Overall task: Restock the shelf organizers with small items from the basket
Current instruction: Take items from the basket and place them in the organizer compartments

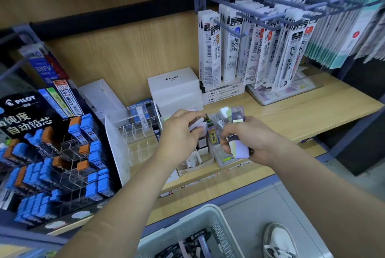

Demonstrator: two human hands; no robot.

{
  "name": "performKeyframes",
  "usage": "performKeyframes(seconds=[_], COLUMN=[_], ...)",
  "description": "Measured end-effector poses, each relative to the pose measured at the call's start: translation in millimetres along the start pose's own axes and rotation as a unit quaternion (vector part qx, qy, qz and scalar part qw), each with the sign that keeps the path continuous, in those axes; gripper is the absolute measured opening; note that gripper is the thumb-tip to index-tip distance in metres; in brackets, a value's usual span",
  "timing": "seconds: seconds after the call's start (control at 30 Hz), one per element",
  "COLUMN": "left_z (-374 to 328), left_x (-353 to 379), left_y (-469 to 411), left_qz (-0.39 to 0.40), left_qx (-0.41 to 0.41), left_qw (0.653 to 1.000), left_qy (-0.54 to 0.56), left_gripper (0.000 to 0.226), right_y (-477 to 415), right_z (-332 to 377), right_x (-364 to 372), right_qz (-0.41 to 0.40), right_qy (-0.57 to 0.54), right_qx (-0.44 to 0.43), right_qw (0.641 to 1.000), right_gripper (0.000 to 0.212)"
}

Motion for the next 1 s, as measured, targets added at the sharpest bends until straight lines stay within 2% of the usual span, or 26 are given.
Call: performKeyframes(seconds=[0.23,0.4,0.5,0.57,0.67,0.77,0.9,1.0], left_z=[-3.3,-3.7,-8.0,-11.2,-13.0,-13.0,-10.8,-17.0], left_x=[-3.3,-11.7,-20.0,-23.5,-24.8,-32.2,-39.3,-37.2], left_y=[-0.2,0.1,0.2,1.2,3.9,4.6,7.4,13.4], left_qz=[-0.018,-0.010,0.042,0.093,0.147,0.138,0.158,0.184], left_qx=[-0.002,-0.043,-0.114,-0.150,-0.155,-0.169,-0.210,-0.190], left_qw=[0.999,0.999,0.988,0.975,0.965,0.959,0.950,0.949], left_qy=[-0.047,-0.001,0.091,0.134,0.154,0.182,0.171,0.170], left_gripper=[0.010,0.010,0.020,0.015,0.010,0.005,0.012,0.015], right_y=[1.1,2.4,3.8,3.6,4.1,3.1,1.0,2.6], right_z=[-0.4,0.8,0.7,1.1,3.3,4.5,10.6,19.3], right_x=[-1.9,0.0,2.2,5.0,10.5,11.4,5.1,-0.5], right_qz=[-0.012,-0.020,-0.016,-0.010,0.006,0.003,-0.030,-0.031], right_qy=[0.002,0.007,-0.008,-0.013,-0.024,-0.041,-0.095,-0.068], right_qx=[-0.015,-0.031,-0.029,-0.033,-0.039,-0.034,-0.040,-0.068], right_qw=[1.000,0.999,0.999,0.999,0.999,0.999,0.994,0.995], right_gripper=[0.010,0.008,0.009,0.015,0.020,0.019,0.015,0.016])
Point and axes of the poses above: each hand's wrist, its own y-axis away from the middle knuckle, its own x-axis out of the palm, z = x × y, the point moved 1 cm from there along -y, towards the middle knuckle, and after that the axes turned 14 degrees about -x, right-handed, at the moved point
